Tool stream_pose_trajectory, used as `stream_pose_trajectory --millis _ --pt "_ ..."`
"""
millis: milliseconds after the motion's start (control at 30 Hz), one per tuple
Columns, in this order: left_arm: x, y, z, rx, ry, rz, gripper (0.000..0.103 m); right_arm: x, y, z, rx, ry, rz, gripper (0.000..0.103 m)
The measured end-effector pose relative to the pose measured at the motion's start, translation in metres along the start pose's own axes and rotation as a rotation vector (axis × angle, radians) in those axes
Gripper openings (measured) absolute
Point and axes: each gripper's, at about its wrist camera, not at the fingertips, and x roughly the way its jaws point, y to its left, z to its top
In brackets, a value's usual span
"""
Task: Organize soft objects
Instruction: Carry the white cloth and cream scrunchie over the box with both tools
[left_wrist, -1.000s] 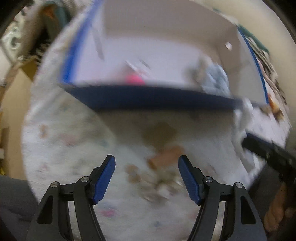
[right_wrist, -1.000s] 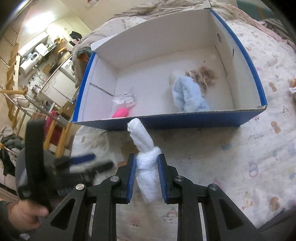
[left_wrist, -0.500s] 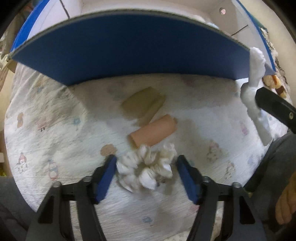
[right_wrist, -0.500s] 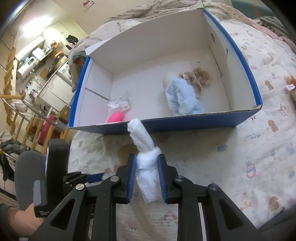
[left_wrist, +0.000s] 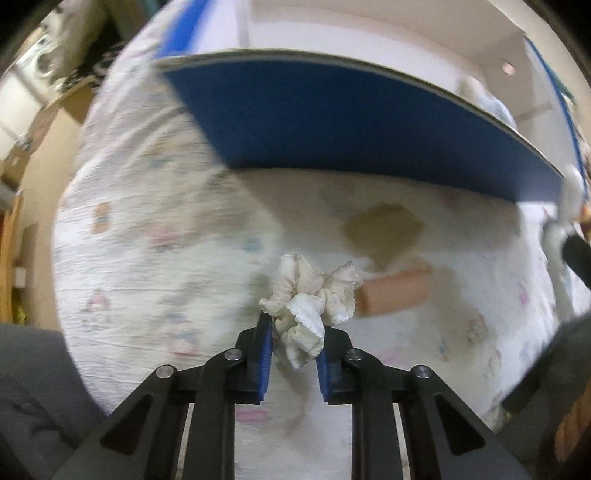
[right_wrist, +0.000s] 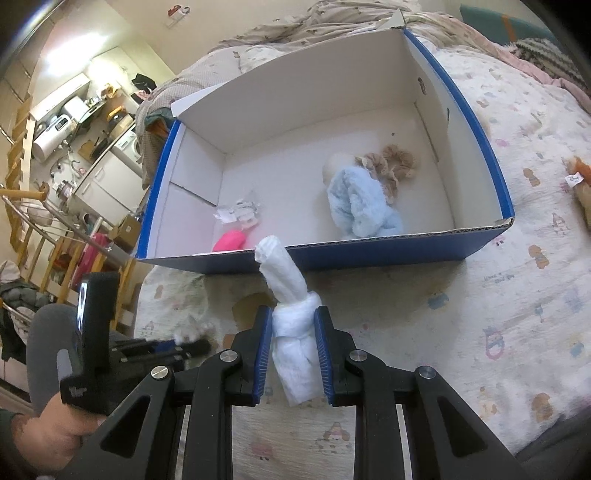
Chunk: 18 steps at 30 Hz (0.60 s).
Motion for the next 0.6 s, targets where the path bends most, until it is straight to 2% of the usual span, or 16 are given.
stream_pose_trajectory --millis 167,467,500,600 --pt "-0.006 0.02 0.006 -0.065 -0.028 0.026 0.018 0.001 0.0 0.0 -0.003 0.001 -0.006 0.025" --pt "-0.027 0.019 -0.001 -0.05 -0.115 0.067 0.018 0.0 0.002 0.0 -0.012 -0.005 -0.009 0.025" --pt "-0.033 0.019 -0.011 -0.048 -0.128 0.07 0.018 -0.001 0.002 0.0 -0.012 -0.01 -0.008 0.025" --pt "-0.05 0.012 -0.012 -0.036 -0.185 0.081 0.018 -0.005 0.002 -0.001 -0.013 -0.02 0.003 0.025"
